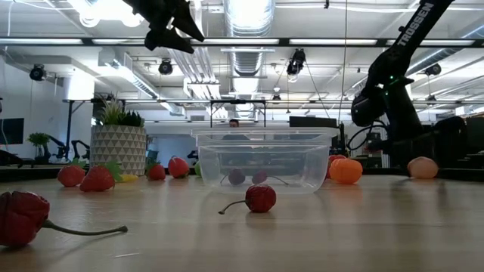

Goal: Pick and placing Produce into tupperware
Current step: Put the pink peach into the transparent container

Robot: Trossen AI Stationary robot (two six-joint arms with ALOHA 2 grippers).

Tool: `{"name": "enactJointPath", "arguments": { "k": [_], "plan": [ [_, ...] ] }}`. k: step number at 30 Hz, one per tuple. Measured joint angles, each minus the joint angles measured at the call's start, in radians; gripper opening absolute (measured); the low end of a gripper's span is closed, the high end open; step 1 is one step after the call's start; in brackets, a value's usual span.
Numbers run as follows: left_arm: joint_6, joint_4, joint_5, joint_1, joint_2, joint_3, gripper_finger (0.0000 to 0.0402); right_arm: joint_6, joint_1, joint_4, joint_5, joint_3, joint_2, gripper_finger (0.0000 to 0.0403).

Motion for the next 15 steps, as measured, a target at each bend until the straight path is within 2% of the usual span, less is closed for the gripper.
{"name": "enactJointPath", "arguments": {
  "k": [8, 15],
  "plan": [
    [0.0, 0.0, 0.003, 0.0, 0.0, -0.001, 0.0245, -0.025, 0.0, 0.001, 0.014, 0.0, 0.002, 0.0243],
    [0.0, -0.001, 0.003, 0.0, 0.0, -0.001, 0.0245, -0.081, 0.0, 0.0, 0.008, 0.0, 0.002, 0.0259]
  ]
}}
